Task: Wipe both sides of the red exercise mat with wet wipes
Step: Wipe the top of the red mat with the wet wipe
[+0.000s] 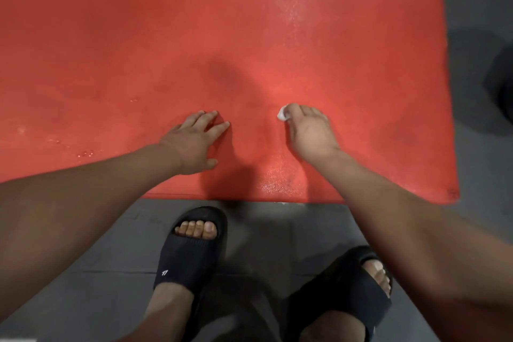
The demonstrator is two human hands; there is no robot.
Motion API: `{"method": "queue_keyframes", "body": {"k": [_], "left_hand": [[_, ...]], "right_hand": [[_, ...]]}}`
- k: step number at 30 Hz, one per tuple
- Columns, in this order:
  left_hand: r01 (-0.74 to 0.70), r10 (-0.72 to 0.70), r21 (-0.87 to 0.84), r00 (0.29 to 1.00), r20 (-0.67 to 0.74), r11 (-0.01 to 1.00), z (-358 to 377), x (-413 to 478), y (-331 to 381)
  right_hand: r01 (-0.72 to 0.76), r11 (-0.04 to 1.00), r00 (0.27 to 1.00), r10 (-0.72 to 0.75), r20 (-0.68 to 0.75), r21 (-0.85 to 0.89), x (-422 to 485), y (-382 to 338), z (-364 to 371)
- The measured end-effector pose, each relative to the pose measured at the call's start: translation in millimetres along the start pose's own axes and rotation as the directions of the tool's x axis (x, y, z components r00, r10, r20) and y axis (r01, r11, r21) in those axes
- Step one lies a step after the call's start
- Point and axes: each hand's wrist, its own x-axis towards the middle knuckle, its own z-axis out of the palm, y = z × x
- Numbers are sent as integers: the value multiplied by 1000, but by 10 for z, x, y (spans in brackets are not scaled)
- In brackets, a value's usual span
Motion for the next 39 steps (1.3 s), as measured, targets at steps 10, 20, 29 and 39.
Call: {"method": "queue_keyframes", "body": {"k": [10, 20, 29, 39], "left_hand": [[27, -28, -91, 1000, -7, 996, 329, -305, -172], [13, -25, -114, 993, -112, 993, 283, -241, -243], [18, -37, -113, 985, -168, 993, 237, -207, -401], [-23, 10, -81, 989, -146, 996, 257, -214, -477]], "right_hand": [[321, 945, 934, -326, 147, 58, -240, -620, 347], [180, 974, 984, -177, 32, -135, 225, -15, 97], [355, 934, 927, -347, 146, -36, 23, -805, 365], [82, 956, 996, -92, -22, -282, 593, -383, 146]]}}
